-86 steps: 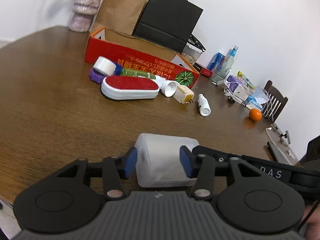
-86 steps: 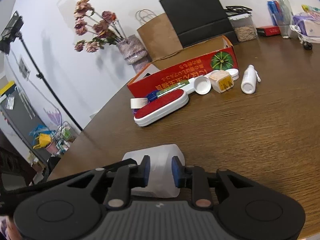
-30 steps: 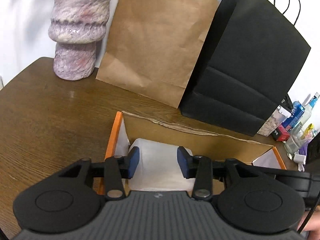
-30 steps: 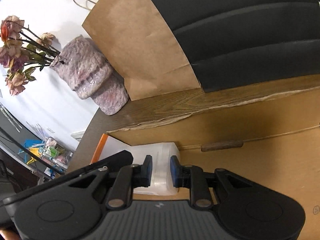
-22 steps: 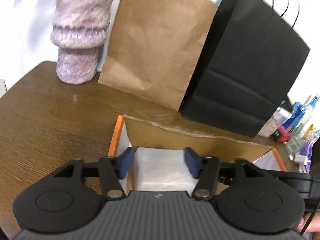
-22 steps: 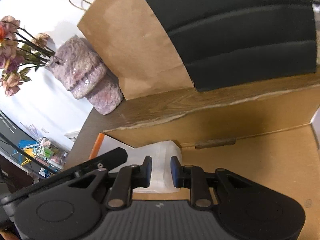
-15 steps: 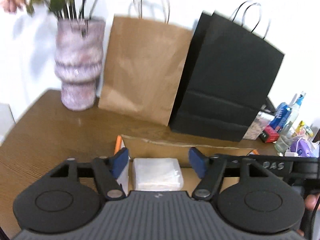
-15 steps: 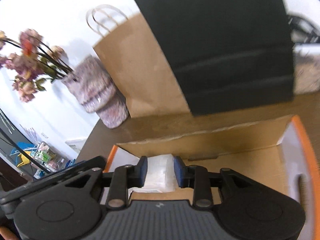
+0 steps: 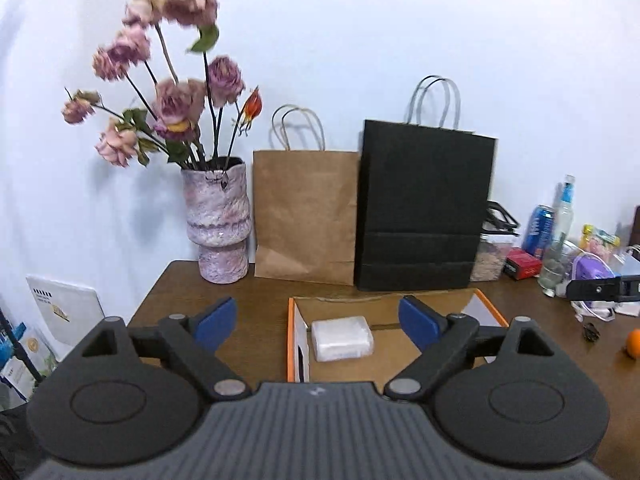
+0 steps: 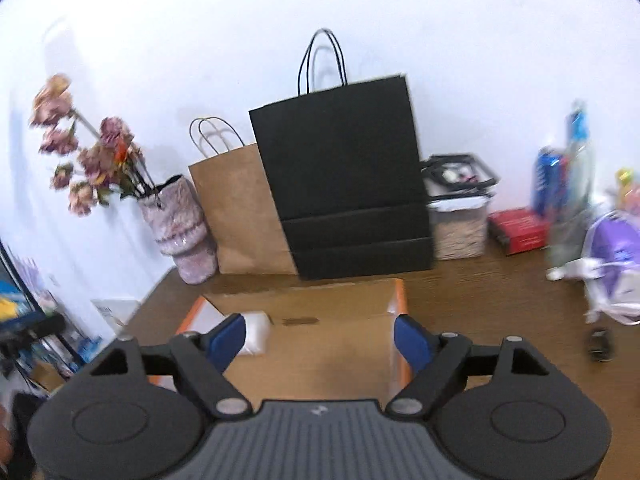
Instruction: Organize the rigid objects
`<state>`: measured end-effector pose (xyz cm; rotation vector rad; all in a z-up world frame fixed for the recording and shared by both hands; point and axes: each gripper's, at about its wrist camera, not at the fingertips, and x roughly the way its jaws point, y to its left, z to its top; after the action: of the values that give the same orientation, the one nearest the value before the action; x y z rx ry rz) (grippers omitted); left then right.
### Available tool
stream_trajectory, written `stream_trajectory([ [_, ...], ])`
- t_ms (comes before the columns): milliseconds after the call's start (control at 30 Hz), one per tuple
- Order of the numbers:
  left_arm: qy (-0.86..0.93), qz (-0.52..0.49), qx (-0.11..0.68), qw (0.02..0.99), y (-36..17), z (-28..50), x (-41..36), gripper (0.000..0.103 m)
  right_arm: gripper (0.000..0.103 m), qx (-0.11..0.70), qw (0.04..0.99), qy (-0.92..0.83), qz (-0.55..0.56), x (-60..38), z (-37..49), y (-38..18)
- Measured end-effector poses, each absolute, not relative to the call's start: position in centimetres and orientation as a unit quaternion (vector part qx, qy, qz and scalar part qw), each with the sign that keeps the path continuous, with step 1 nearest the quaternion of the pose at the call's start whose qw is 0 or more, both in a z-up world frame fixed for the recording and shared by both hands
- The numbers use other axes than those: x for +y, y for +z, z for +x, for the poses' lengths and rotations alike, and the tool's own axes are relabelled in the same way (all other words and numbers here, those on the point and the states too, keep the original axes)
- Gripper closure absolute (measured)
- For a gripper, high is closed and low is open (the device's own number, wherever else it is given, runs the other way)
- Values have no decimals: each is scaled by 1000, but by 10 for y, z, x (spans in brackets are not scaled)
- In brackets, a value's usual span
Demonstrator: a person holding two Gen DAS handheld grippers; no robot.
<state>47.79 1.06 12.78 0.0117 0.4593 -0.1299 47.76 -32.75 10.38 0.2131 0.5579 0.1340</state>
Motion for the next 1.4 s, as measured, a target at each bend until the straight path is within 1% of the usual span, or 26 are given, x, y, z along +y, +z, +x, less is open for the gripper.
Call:
stream_trajectory([
  [133, -72, 15, 215, 974, 132, 435, 4, 10, 21, 243, 963, 66, 94, -332, 426, 110],
  [200, -74, 12, 209, 975, 135, 416, 2, 8, 18, 216, 971, 64, 82, -332, 400, 114],
  [233, -75, 9, 201, 977, 137, 403, 1, 7, 18, 202, 974, 64, 75, -330, 390, 116],
  [300, -78, 9, 183, 980, 139, 385, 0, 5, 13, 172, 981, 64, 57, -326, 370, 117],
  [433, -75, 10, 141, 987, 139, 347, -3, 5, 12, 137, 987, 73, 33, -317, 336, 116],
  [567, -69, 7, 106, 992, 133, 309, -2, 3, 12, 118, 990, 72, 36, -312, 306, 109],
  [633, -67, 14, 100, 993, 127, 292, -2, 3, 10, 106, 991, 74, 33, -309, 288, 104],
  [667, -67, 17, 94, 993, 123, 283, -2, 3, 6, 100, 992, 75, 32, -307, 279, 101],
  [700, -67, 19, 89, 994, 119, 273, -1, 2, 4, 95, 992, 74, 31, -305, 270, 97],
  [1000, -70, 2, 84, 994, 85, 195, 11, 0, 3, 66, 993, 75, 61, -299, 186, 58],
  [1067, -72, 11, 73, 995, 80, 177, 10, 0, 2, 62, 994, 70, 59, -295, 168, 48],
  [1133, -71, 25, 58, 996, 72, 158, 9, 0, 0, 56, 995, 65, 47, -289, 150, 37],
  [1400, -59, 30, 35, 997, 40, 89, 6, 0, 0, 45, 995, 82, 25, -260, 85, 6],
])
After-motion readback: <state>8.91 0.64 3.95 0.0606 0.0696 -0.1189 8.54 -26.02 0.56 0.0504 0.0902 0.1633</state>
